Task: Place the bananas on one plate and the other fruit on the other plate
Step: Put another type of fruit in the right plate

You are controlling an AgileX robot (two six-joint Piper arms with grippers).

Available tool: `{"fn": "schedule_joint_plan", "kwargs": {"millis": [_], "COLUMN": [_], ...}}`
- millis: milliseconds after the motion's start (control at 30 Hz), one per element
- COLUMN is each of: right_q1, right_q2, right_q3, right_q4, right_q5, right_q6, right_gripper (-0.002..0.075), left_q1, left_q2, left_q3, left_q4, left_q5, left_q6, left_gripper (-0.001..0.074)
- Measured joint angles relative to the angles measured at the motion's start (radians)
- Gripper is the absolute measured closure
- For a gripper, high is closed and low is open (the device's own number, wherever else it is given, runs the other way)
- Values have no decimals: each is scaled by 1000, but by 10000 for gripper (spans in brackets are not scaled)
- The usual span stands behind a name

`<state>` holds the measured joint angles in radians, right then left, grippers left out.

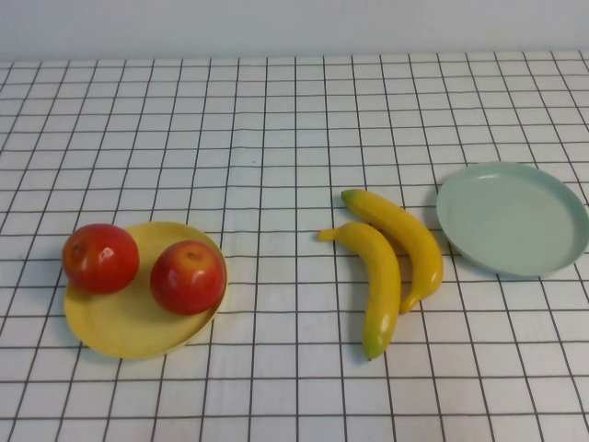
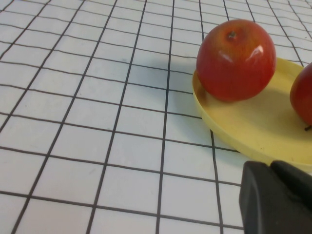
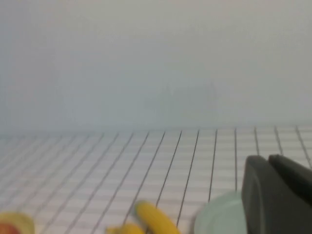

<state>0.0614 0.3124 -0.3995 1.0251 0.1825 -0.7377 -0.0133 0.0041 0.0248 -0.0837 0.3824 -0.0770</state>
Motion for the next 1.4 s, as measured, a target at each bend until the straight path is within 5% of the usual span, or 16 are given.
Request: {"fn": "schedule_joint_plan", "kwargs": {"millis": [333, 700, 900, 1067, 1233, 1400], "right_q1": [9, 256, 287, 301, 301, 301], "right_q2": [698, 1338, 1591, 1702, 1723, 1747], "right_q3": [-513, -951, -1178, -1340, -1389, -1391], "right_q4": [-566, -834, -836, -840, -859, -901], "right_q5": [570, 967, 1009, 1028, 992, 919], "right_q6": [126, 303, 316, 341, 384, 402], "right_gripper": [741, 741, 728, 589, 307, 240], "left_q1": [0, 0, 0, 0, 0, 0], "left_q2": [0, 0, 0, 0, 0, 0], "left_q3": [0, 0, 0, 0, 0, 0], "left_q4": [0, 0, 0, 0, 0, 0], "left_q5": [0, 0, 0, 0, 0, 0], "left_q6": [0, 2, 2, 2, 2, 2], "left_gripper": [738, 738, 738, 738, 738, 738]}}
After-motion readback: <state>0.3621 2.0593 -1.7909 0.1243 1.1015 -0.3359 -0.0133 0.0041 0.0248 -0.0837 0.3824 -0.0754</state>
